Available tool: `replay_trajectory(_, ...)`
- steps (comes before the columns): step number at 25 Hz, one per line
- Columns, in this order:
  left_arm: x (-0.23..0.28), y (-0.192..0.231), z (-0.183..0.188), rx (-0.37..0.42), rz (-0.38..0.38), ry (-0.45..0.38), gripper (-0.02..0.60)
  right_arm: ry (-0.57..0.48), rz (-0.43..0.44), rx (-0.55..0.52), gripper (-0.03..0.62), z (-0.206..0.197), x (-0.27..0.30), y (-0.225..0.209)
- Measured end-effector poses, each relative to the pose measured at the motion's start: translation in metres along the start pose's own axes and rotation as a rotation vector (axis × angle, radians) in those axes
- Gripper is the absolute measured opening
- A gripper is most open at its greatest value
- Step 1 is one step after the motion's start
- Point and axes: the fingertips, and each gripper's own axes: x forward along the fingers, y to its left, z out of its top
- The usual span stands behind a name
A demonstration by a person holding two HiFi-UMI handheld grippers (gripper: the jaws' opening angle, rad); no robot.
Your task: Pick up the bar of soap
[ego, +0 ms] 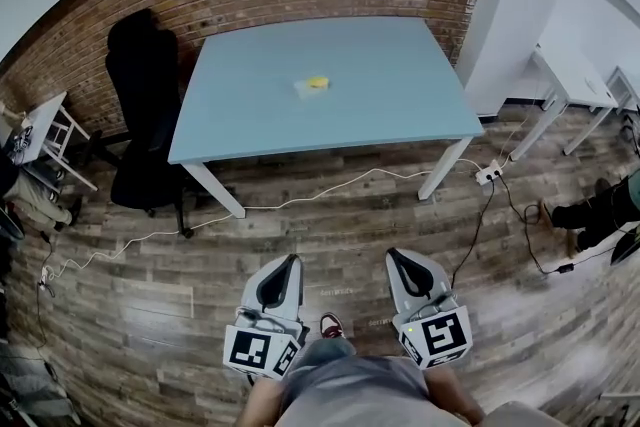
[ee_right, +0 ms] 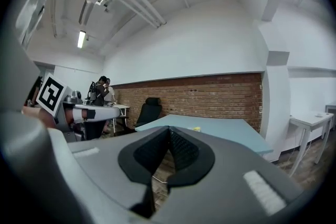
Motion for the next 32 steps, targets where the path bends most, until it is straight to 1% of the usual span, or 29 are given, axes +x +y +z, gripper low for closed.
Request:
replay_trajectory(4,0.011,0.026,0.004,-0.009,-0.009,-0.001,0.003,0.005,0.0,-0.002,0.002,0.006,0.025,0.007)
replay_trajectory(8,0.016,0.041,0.006,-0.02,-0.012,-0.008,0.003,0.016,0.001,-0.001,0.002,0.006,0.038,0.011)
replay_trajectory(17,0.044,0.053,-0.004,-0.041,-0.028,0.015,0.003,0.014,-0.018,0.022,0.002,0.004,0.062,-0.009)
replay_trajectory(24,0.092,0.067,-0.005,-0.027,-0.023,0.028,0.003,0.006,-0.017,0.042,0.002,0.001,0.101,-0.044)
replay_trajectory(32,0.181,0.075,-0.002,-0.005,-0.024,0.044,0.003,0.003,0.01,0.063,0.002,0.002,0.16,-0.107)
